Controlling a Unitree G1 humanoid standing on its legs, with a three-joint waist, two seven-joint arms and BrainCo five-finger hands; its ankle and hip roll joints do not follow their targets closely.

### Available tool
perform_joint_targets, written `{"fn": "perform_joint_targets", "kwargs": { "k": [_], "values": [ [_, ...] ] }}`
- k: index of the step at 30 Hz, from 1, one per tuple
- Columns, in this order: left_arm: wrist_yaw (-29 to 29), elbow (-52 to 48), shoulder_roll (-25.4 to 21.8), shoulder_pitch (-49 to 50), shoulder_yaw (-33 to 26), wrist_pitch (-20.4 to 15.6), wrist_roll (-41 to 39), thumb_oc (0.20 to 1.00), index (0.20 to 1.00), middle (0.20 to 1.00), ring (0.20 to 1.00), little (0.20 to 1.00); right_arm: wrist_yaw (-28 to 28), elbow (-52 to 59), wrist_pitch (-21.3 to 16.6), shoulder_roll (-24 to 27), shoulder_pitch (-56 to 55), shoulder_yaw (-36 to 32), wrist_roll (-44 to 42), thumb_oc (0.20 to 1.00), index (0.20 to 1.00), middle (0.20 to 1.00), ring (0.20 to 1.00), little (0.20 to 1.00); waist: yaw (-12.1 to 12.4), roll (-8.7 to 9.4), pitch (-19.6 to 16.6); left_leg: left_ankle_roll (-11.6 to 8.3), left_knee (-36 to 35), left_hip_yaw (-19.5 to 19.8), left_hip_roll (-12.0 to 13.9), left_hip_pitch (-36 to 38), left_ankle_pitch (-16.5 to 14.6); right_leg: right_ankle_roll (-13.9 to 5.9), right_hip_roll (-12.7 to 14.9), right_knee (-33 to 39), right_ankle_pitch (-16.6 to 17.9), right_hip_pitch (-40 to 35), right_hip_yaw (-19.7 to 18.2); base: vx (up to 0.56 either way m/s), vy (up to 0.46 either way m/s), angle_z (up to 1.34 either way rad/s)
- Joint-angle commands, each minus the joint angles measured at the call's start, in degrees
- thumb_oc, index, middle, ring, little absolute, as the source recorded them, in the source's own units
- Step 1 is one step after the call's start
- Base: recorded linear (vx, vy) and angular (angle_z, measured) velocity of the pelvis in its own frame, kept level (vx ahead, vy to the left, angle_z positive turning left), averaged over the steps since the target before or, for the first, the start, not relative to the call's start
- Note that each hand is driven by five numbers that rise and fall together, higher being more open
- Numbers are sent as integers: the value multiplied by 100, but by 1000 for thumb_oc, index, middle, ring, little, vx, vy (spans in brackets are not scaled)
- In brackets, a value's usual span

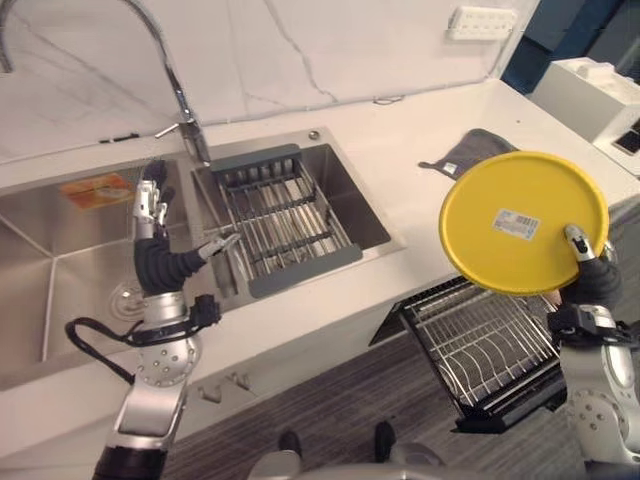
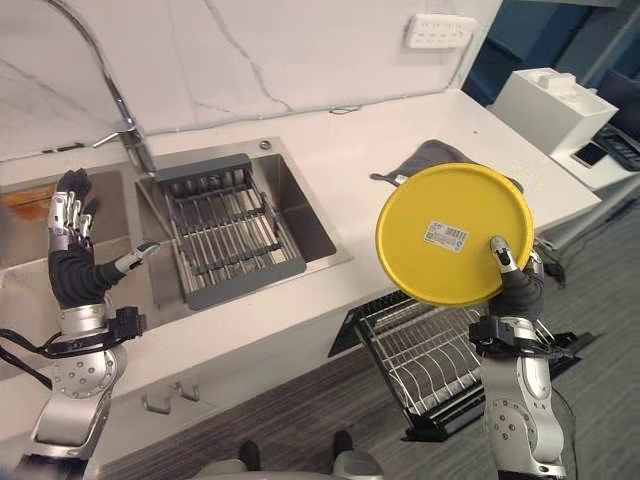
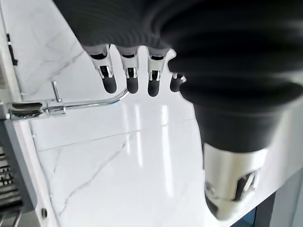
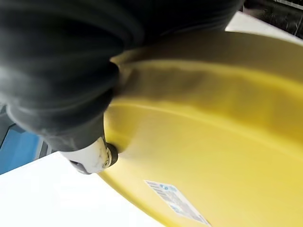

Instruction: Place the dishes in the dishwasher.

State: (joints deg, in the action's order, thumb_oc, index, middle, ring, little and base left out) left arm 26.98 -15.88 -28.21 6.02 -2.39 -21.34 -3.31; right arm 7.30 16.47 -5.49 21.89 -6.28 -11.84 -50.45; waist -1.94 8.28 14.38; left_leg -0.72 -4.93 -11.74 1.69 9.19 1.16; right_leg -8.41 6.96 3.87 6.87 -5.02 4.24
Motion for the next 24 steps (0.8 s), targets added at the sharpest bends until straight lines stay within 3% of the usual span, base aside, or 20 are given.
{"fn": "perform_joint_targets", "kwargs": {
  "k": [1, 2, 5, 8, 11, 14, 16, 19, 21, 22, 24],
  "values": [
    [172, -391, -111, -109, -235, -222, 275, 1000, 1000, 1000, 1000, 1000, -68, 345, -797, 273, 783, -300, 203, 200, 200, 200, 200, 200, 260, -308, -78, 169, 174, 531, 4, 134, -547, -63, 33, -672, -418, 59, 730, -209, -225, -136],
    [105, -433, -77, -177, -235, -232, 325, 1000, 1000, 1000, 1000, 1000, -23, 427, -999, 163, 739, -236, 327, 200, 200, 200, 200, 200, 326, -253, -88, 208, 333, 572, 54, -45, -551, -67, 214, -875, -370, 30, 639, -166, -301, -104],
    [62, -416, -127, -266, -248, -240, 345, 1000, 1000, 1000, 1000, 1000, -54, 454, -1105, 26, 692, -211, 258, 200, 200, 200, 200, 200, 439, -188, -140, 142, 399, 572, 170, -139, -602, -169, 595, -749, -140, -173, 706, -82, -386, 4],
    [57, -402, -258, -478, -154, -173, 366, 1000, 1000, 1000, 1000, 1000, 28, 492, -1084, -86, 853, -111, 311, 200, 200, 200, 200, 200, 572, -203, -191, -93, 377, 537, 513, -161, -527, -370, 1119, -356, 271, -352, 1007, -78, -543, -21],
    [137, -406, -319, -614, -76, -133, 442, 1000, 1000, 1000, 1000, 1000, 50, 657, -1015, -105, 948, -35, 464, 200, 200, 200, 200, 200, 487, -268, -214, -354, 422, 569, 959, -195, -376, -393, 1157, -51, 201, -284, 826, -35, -609, -23],
    [239, -404, -313, -638, -113, -140, 574, 1000, 1000, 1000, 1000, 1000, -36, 787, -1090, -45, 953, -5, 535, 200, 200, 200, 200, 200, 411, -303, -176, -610, 644, 600, 1420, -392, -234, -393, 933, -162, -174, -166, 665, -72, -624, -25],
    [468, -479, -212, -531, -156, -92, 518, 1000, 1000, 1000, 1000, 1000, -220, 780, -891, 159, 1201, 71, 545, 200, 200, 200, 200, 200, 331, -420, -161, -876, 505, 371, 1771, -490, 147, -166, 597, 86, -293, -79, 620, -136, -560, -26],
    [332, -446, -31, -487, -61, -191, 449, 1000, 1000, 1000, 1000, 1000, -224, 775, -877, 298, 1130, 128, 601, 200, 200, 200, 200, 200, 273, -463, -124, -929, 803, -29, 1741, -764, 321, -5, 478, 79, -340, -62, 840, -111, -271, -12],
    [314, -458, 42, -426, 15, -302, 562, 1000, 1000, 1000, 1000, 1000, -170, 778, -979, 362, 1016, 111, 800, 200, 200, 200, 200, 200, 229, -468, -101, -853, 1122, -167, 1491, -917, 123, 31, 488, 84, -361, -90, 1052, -105, -192, 45],
    [343, -471, 16, -398, 35, -354, 510, 1000, 1000, 1000, 1000, 1000, -108, 744, -1015, 428, 1003, 144, 888, 200, 200, 200, 200, 200, 260, -499, -101, -785, 1178, -195, 1190, -961, -48, 27, 508, 107, -382, -124, 1179, -67, -75, 77],
    [284, -430, -16, -459, 54, -369, 490, 1000, 1000, 1000, 1000, 1000, 32, 694, -1059, 428, 1031, 234, 1184, 200, 200, 200, 200, 200, 259, -525, -118, -748, 1025, -296, 1116, -987, -20, 2, 527, 113, -441, -213, 1292, 6, 38, 60]
  ]
}}
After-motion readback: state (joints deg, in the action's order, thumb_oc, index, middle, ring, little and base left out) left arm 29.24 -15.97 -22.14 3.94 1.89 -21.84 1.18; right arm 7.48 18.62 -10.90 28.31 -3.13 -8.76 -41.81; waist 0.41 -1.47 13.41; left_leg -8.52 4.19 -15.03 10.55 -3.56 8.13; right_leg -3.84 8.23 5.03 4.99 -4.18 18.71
